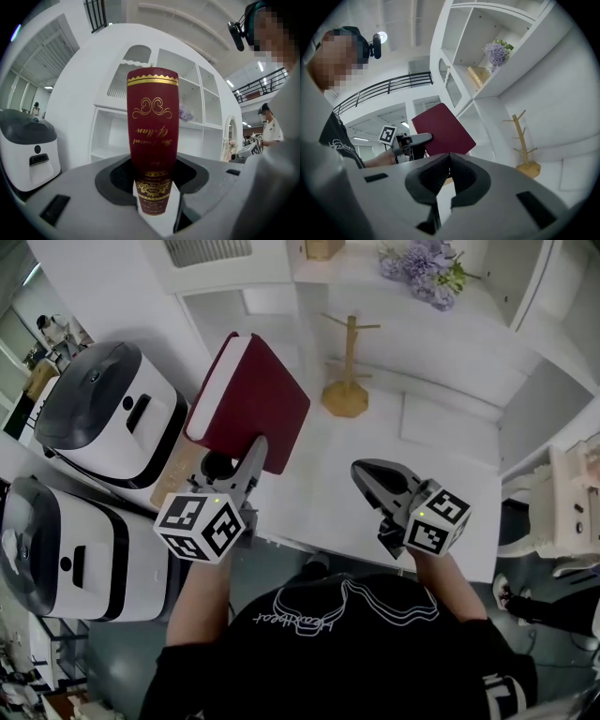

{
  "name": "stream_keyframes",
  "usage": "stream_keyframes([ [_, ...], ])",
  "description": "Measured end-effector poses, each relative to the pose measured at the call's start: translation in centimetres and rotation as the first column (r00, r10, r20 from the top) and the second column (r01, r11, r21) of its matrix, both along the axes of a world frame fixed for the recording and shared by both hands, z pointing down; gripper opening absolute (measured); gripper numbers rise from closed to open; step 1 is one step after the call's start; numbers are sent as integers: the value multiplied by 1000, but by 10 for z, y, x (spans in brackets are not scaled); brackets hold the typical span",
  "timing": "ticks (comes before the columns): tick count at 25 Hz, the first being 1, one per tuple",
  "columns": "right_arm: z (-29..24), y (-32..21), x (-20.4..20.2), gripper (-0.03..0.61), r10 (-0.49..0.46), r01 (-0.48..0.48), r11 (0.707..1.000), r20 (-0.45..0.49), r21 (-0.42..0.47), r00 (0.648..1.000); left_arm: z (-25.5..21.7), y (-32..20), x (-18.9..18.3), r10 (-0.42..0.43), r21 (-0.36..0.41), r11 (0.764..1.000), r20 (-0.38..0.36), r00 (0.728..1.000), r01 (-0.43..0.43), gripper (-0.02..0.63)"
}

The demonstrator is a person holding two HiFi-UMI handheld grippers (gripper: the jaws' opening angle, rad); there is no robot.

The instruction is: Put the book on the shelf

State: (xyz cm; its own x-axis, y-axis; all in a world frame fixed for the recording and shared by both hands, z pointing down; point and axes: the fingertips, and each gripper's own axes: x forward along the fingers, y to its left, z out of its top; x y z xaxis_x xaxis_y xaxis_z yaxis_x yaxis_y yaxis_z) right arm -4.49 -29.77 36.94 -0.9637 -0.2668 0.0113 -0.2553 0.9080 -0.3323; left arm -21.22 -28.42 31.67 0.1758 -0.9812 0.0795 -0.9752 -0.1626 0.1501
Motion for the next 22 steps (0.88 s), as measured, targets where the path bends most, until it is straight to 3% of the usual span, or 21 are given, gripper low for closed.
stream_keyframes([
  [12, 4, -57, -33, 6, 65, -66, 997, -3, -47, 998, 3, -76, -51, 1, -44, 999, 41, 999, 1, 207],
  [22, 8, -85, -43, 6, 107, -108, 992, -18, -61, 994, 15, -127, -70, 7, -71, 997, 81, 997, -1, 207],
])
